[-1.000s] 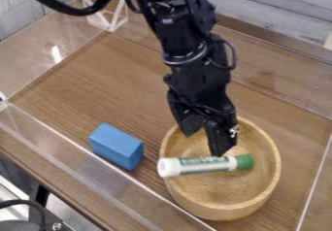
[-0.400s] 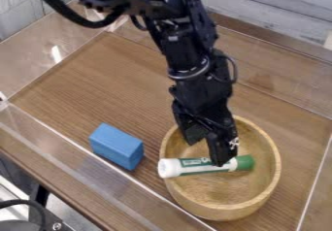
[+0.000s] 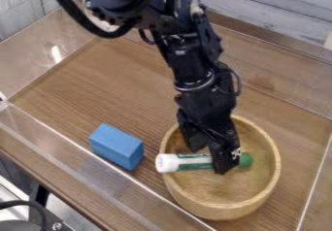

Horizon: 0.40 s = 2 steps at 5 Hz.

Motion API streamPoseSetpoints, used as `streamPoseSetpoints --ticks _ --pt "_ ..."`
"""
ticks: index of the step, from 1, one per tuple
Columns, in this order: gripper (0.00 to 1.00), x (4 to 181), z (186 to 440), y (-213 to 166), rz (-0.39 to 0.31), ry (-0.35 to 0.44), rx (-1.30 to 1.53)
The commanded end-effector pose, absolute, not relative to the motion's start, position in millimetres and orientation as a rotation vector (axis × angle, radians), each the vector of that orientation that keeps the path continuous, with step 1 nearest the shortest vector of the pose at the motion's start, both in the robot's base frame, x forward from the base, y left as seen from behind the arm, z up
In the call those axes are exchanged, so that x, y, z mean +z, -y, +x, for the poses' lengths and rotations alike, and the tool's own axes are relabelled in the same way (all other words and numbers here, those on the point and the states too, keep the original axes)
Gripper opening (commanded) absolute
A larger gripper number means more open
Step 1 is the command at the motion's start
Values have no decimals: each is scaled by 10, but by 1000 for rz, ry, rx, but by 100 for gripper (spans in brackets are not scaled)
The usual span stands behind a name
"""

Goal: Put the green marker in the brown bowl

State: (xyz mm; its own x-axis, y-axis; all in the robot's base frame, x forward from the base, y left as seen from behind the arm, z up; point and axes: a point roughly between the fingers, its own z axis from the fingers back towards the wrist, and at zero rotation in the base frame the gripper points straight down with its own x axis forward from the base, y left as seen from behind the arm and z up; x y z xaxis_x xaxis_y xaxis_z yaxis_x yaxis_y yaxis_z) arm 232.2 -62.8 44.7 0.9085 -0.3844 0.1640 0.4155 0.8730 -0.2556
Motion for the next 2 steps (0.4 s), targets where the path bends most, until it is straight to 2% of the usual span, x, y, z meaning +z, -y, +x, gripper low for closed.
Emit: streamPoseSetpoints --ticks 1,2 --pt "100 454 2380 639 -286 132 -434" --pt "100 431 2371 645 -287 129 -444"
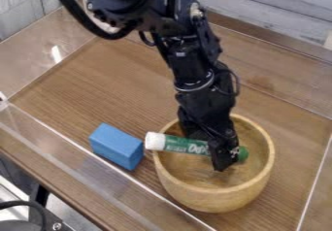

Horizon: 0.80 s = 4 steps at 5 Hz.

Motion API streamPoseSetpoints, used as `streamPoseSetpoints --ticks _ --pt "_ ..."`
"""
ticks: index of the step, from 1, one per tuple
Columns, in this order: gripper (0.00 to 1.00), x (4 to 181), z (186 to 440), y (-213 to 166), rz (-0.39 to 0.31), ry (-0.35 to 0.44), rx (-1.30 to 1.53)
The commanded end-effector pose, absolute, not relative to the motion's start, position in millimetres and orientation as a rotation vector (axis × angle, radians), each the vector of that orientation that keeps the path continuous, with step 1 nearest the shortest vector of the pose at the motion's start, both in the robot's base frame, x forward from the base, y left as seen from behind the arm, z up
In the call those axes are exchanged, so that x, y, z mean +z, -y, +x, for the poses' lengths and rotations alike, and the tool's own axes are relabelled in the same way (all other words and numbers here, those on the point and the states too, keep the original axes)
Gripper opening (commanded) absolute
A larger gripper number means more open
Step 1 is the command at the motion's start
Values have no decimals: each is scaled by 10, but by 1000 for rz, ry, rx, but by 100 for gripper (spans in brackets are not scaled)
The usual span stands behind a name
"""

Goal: Put the green marker in the brown bowl

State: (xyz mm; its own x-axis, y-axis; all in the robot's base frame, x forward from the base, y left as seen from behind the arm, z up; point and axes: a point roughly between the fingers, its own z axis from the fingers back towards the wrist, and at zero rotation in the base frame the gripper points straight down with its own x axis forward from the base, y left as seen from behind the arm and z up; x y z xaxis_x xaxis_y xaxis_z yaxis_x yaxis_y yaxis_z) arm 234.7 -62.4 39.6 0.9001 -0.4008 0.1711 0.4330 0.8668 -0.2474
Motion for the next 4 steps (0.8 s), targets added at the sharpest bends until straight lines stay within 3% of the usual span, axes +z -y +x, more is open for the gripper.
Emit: streamPoseSetpoints --ticks 1,4 --pt "100 436 2337 660 -290 123 -442" --pt "100 470 2244 690 -308 93 -426"
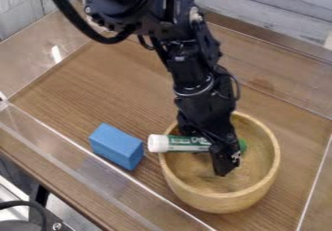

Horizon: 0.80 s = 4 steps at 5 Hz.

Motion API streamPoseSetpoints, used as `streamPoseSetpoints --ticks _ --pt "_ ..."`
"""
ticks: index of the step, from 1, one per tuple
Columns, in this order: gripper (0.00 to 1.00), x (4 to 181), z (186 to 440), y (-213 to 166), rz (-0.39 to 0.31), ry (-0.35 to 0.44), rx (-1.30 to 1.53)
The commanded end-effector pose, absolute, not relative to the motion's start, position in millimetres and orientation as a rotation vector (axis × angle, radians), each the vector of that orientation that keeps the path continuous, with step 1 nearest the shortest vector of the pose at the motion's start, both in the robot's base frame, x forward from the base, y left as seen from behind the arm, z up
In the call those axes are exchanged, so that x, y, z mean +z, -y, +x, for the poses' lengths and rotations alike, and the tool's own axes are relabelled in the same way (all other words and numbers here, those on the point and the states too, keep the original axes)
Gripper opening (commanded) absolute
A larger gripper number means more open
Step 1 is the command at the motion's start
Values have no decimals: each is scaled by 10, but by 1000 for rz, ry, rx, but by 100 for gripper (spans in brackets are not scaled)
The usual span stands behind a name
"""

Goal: Put the green marker in the brown bowl

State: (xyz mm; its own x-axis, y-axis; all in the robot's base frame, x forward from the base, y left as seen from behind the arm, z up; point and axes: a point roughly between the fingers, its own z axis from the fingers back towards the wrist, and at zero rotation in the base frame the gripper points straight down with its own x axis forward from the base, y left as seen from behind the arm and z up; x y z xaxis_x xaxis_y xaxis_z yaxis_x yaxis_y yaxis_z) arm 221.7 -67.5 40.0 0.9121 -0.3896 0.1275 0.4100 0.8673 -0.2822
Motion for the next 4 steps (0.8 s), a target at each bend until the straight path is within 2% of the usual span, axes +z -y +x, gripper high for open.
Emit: streamPoseSetpoints --ticks 1,2,3,4 --pt "100 479 2217 688 -312 82 -422" --pt "100 476 2206 676 -308 74 -426" --pt "0 471 2195 676 -309 68 -430" --pt "0 478 2180 665 -310 59 -438"
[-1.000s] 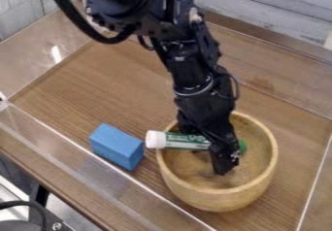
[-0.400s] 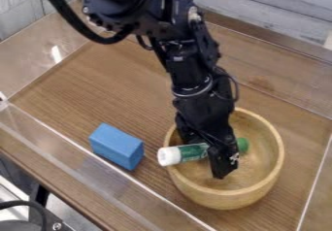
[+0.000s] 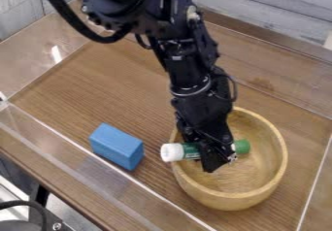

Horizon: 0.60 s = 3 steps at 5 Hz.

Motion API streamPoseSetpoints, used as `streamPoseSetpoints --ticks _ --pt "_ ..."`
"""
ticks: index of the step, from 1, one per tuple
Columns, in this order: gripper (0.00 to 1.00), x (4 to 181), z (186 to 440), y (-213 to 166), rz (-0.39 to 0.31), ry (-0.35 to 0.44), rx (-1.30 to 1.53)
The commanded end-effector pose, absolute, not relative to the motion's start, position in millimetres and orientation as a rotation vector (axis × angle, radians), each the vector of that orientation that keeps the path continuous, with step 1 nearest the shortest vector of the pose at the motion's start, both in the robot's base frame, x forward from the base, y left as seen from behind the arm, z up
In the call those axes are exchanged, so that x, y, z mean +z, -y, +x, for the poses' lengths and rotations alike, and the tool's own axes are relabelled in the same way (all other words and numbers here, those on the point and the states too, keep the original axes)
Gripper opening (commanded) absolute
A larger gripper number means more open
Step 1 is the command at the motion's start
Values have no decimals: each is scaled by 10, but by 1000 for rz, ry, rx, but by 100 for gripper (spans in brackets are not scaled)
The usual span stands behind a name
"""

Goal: Put the green marker in the brown bowl

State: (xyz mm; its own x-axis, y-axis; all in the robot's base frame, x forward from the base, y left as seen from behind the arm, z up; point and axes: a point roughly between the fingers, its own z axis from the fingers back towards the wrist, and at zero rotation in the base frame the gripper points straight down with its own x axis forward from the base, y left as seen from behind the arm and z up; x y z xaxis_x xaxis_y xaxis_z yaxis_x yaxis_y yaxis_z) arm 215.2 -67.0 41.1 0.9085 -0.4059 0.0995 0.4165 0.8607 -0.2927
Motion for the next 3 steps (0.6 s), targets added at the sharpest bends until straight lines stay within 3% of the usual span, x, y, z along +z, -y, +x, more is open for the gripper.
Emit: streamPoseSetpoints --ticks 1,3 --pt "0 495 2160 651 -314 47 -442" --pt "0 511 2137 634 -317 31 -459"
